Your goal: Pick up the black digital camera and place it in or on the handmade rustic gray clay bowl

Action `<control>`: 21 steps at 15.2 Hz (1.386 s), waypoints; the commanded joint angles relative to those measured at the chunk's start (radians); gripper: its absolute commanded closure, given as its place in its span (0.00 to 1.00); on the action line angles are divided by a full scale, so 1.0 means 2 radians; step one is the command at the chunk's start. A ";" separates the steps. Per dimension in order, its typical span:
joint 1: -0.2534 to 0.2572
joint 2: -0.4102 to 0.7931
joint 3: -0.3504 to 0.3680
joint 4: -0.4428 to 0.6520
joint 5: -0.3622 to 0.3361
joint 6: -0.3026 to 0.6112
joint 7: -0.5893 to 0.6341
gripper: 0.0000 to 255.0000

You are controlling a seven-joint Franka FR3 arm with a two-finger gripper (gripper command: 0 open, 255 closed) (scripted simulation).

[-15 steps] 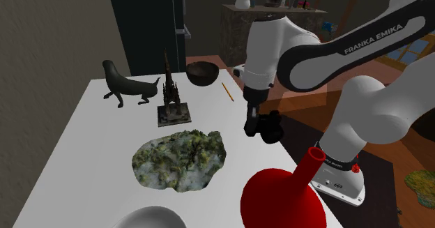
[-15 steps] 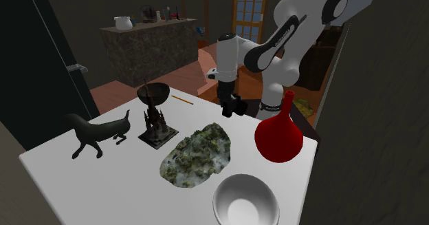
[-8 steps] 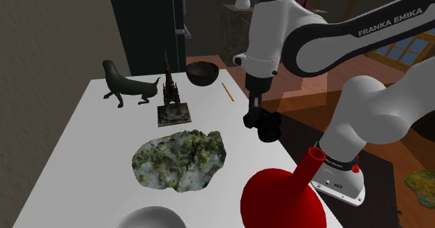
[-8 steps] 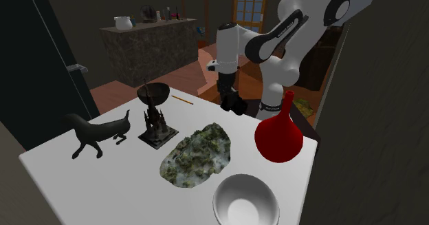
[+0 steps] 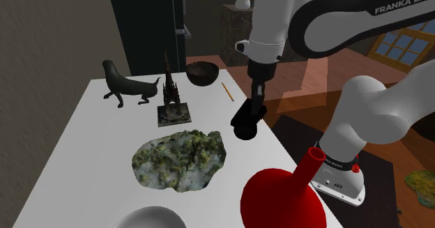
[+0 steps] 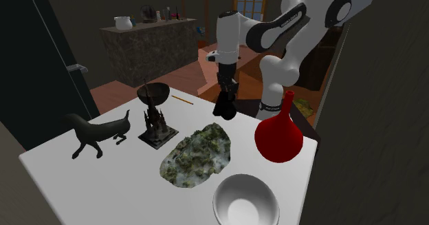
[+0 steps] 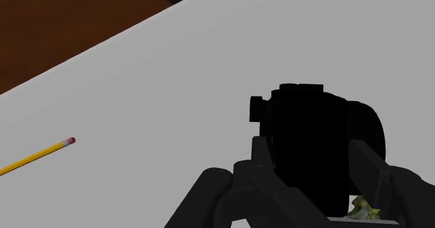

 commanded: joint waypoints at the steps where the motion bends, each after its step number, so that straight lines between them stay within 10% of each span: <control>1: 0.000 -0.004 -0.002 0.013 -0.002 -0.017 0.000 1.00; 6: -0.002 -0.011 -0.006 0.039 -0.005 -0.049 0.000 1.00; 21: -0.076 0.245 -0.079 0.240 -0.075 0.004 -0.099 1.00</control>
